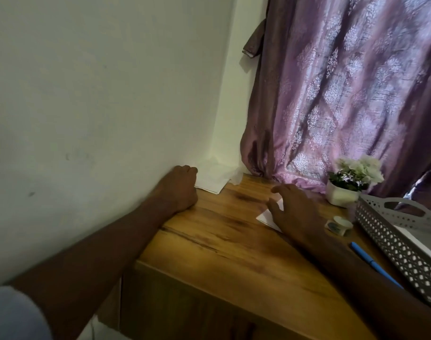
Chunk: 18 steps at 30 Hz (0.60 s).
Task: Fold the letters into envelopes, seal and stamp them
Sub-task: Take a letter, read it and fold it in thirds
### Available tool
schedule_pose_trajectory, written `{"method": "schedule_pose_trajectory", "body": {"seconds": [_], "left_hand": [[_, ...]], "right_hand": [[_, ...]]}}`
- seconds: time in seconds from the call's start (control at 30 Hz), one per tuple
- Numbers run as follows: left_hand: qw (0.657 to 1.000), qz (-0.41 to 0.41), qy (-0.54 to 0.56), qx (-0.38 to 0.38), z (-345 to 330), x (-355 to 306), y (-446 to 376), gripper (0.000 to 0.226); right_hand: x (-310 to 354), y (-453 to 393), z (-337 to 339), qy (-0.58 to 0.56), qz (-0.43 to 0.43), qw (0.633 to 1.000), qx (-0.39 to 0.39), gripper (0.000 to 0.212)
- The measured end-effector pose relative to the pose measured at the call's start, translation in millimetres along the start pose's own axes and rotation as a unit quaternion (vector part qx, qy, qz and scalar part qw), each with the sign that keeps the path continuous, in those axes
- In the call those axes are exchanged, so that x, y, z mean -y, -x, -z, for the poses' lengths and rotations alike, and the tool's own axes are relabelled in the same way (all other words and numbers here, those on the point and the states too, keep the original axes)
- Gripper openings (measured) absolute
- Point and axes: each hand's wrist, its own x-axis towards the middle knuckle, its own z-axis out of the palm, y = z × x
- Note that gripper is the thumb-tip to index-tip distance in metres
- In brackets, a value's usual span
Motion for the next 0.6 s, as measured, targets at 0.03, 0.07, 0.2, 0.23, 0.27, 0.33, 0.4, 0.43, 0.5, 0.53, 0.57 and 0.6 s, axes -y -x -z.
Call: {"method": "schedule_pose_trajectory", "body": {"seconds": [0.03,0.07,0.2,0.23,0.27,0.33,0.4,0.43,0.5,0.53,0.57,0.6], "left_hand": [[1.0,0.0,-0.001,0.008,-0.8,-0.1,-0.8,0.05],[1.0,0.001,0.001,0.014,-1.8,1.3,-1.6,0.05],[1.0,-0.004,0.006,0.013,-6.1,2.8,-3.8,0.049],[1.0,-0.003,0.008,0.008,-6.2,3.9,-4.3,0.048],[1.0,-0.004,0.009,0.003,-6.8,3.7,-4.6,0.048],[1.0,-0.007,0.011,-0.01,-10.2,4.3,-6.0,0.045],[1.0,-0.009,0.017,-0.024,-12.6,4.1,-8.1,0.041],[0.999,-0.012,0.019,-0.03,-13.7,4.4,-9.2,0.039],[0.999,-0.018,0.019,-0.044,-15.9,4.7,-11.5,0.04],[0.998,-0.021,0.021,-0.053,-16.5,4.2,-12.4,0.041],[0.998,-0.024,0.026,-0.061,-17.4,5.3,-11.7,0.042],[0.997,-0.027,0.038,-0.069,-16.9,5.2,-11.8,0.043]], "right_hand": [[8.4,-4.5,-3.4,-0.023,0.014,1.0,-0.008,0.033],[19.8,-10.3,-9.2,-0.038,0.029,0.999,-0.005,0.028],[70.1,-36.5,-34.9,-0.062,0.054,0.996,0.029,0.028],[82.7,-43.6,-40.8,-0.061,0.05,0.996,0.036,0.03],[92.1,-50.6,-45.8,-0.049,0.048,0.997,0.042,0.033],[106.8,-64.9,-55.0,-0.002,0.05,0.996,0.068,0.042],[115.2,-76.3,-61.7,0.039,0.05,0.993,0.095,0.049],[117.2,-79.8,-65.7,0.048,0.046,0.992,0.103,0.049],[118.5,-80.6,-71.4,0.038,0.033,0.993,0.111,0.044],[118.6,-79.6,-73.0,0.024,0.029,0.994,0.107,0.041],[119.5,-78.0,-74.4,0.004,0.028,0.995,0.099,0.038],[119.7,-77.1,-72.9,-0.025,0.024,0.996,0.084,0.033]]}}
